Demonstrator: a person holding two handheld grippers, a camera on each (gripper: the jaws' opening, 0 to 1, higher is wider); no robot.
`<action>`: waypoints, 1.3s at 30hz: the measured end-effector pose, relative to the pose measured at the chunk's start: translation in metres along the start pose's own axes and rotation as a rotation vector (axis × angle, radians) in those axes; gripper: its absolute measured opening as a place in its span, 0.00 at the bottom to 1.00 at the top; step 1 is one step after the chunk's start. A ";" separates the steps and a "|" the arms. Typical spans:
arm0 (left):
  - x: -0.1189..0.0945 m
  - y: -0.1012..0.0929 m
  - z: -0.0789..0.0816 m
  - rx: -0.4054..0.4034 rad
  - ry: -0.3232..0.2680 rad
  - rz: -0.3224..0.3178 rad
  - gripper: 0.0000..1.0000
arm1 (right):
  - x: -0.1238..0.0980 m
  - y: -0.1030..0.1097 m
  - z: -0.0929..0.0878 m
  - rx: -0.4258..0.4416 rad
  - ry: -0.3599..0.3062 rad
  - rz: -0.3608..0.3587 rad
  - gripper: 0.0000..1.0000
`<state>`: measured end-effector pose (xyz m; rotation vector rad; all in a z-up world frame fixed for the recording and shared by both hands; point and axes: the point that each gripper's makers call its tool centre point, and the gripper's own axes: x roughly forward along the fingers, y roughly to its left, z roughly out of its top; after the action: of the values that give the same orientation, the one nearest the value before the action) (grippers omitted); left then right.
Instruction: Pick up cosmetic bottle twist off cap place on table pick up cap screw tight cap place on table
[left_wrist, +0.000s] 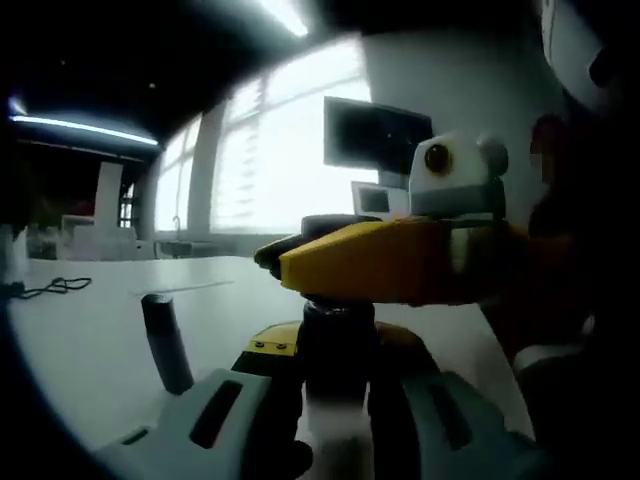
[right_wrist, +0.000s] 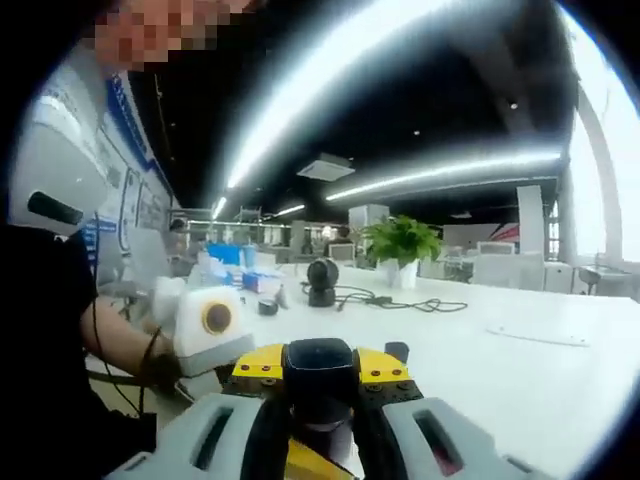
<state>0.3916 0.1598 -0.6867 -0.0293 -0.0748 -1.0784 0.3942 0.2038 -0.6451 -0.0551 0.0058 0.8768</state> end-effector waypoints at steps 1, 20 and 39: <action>0.000 0.000 0.000 0.003 0.001 0.003 0.14 | 0.000 -0.002 0.000 -0.003 0.000 -0.026 0.17; 0.001 0.008 -0.008 0.022 0.039 0.062 0.13 | -0.002 -0.019 -0.008 0.043 0.009 -0.338 0.17; 0.000 0.013 -0.008 0.037 0.036 0.099 0.13 | -0.004 -0.026 -0.007 0.047 0.002 -0.537 0.17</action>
<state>0.4036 0.1660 -0.6942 0.0195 -0.0604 -0.9783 0.4119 0.1833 -0.6507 -0.0118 0.0124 0.3391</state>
